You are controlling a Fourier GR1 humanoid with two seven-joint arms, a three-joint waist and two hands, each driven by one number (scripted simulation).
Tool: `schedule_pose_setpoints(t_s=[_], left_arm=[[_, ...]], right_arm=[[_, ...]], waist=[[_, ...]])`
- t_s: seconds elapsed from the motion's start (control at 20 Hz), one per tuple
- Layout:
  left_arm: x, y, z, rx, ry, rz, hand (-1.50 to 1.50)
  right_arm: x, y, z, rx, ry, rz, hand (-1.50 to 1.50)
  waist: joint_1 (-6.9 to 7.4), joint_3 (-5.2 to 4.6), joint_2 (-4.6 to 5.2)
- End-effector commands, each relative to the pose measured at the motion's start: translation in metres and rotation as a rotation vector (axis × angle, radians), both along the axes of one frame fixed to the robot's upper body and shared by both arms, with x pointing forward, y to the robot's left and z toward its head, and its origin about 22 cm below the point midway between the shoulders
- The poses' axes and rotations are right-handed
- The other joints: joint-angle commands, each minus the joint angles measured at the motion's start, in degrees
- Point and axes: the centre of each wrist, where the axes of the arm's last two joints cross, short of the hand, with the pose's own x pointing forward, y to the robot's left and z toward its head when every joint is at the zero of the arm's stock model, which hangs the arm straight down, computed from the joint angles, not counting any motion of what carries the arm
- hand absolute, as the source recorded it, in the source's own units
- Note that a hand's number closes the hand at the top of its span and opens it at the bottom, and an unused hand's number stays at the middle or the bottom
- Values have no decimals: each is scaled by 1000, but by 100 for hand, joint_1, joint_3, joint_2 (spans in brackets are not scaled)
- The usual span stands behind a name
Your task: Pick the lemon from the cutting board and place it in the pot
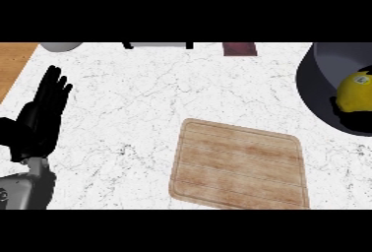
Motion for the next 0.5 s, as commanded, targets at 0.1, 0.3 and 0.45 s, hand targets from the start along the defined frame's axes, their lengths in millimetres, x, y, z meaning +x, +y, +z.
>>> schedule_pose_setpoints(t_s=[0.1,0.3,0.45], left_arm=[[-3,-7,-1,-2,10,-6,0],[-2,-1,1,-1,-17,-14,0],[0,-5,6,4,8,-15,0]], right_arm=[[38,-41,-19,93,13,-46,150],[55,-89,-23,160,-13,-71,150],[56,-89,-58,-11,-13,-102,150]], waist=[[40,2,9],[70,4,18],[72,5,21]])
